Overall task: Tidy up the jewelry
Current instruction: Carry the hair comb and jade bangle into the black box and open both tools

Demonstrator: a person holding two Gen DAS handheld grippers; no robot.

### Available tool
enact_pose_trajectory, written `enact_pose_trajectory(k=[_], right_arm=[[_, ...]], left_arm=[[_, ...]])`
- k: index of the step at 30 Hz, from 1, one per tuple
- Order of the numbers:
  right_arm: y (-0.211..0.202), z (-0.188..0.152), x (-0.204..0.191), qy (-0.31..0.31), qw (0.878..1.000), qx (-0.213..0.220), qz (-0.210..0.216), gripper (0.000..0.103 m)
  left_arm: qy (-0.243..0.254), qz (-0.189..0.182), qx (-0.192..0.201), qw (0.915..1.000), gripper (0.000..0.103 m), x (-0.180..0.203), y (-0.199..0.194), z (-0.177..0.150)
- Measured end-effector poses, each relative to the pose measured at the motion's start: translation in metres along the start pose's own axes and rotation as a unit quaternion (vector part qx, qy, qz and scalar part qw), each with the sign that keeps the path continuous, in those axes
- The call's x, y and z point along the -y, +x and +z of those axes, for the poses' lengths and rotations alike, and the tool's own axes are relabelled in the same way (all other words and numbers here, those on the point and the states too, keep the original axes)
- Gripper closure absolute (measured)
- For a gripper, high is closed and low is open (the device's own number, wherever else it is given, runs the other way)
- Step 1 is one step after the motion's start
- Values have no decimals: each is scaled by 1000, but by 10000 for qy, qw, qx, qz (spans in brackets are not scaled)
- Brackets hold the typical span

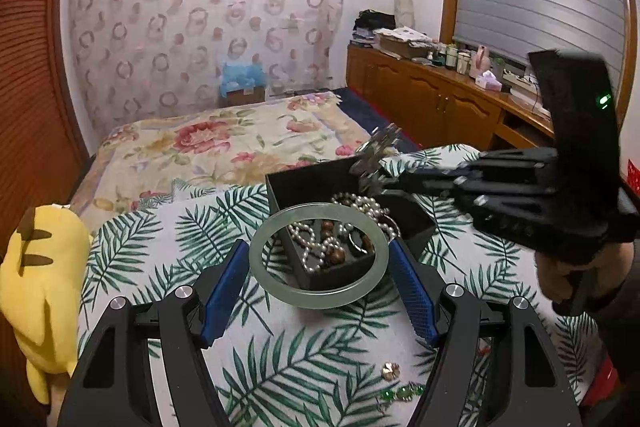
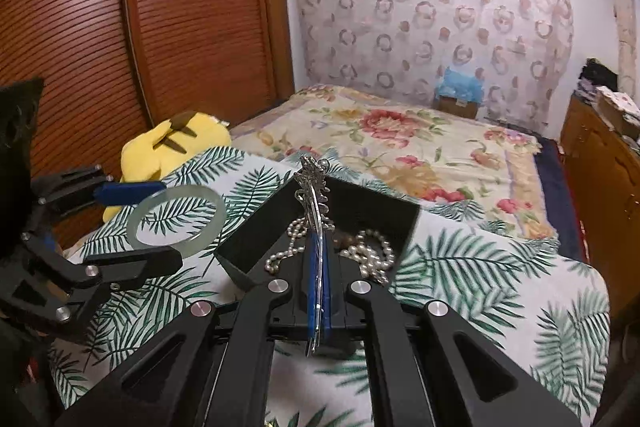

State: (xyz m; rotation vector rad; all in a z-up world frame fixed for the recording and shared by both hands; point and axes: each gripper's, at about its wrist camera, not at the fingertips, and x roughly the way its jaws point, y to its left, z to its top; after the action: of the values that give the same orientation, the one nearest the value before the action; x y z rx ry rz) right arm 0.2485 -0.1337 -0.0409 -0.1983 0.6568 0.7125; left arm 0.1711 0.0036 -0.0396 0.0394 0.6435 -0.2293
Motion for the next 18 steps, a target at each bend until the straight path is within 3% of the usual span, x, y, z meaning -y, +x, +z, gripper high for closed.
enact_pose_trajectory(k=[8, 18], right_arm=[[41, 0, -2, -80, 9982, -453, 396, 99], [33, -1, 18, 128, 9990, -303, 306, 96]], left_arm=[[-73, 86, -37, 9999, 35, -13, 12, 10], [-31, 69, -101, 9999, 35, -16, 29, 21]])
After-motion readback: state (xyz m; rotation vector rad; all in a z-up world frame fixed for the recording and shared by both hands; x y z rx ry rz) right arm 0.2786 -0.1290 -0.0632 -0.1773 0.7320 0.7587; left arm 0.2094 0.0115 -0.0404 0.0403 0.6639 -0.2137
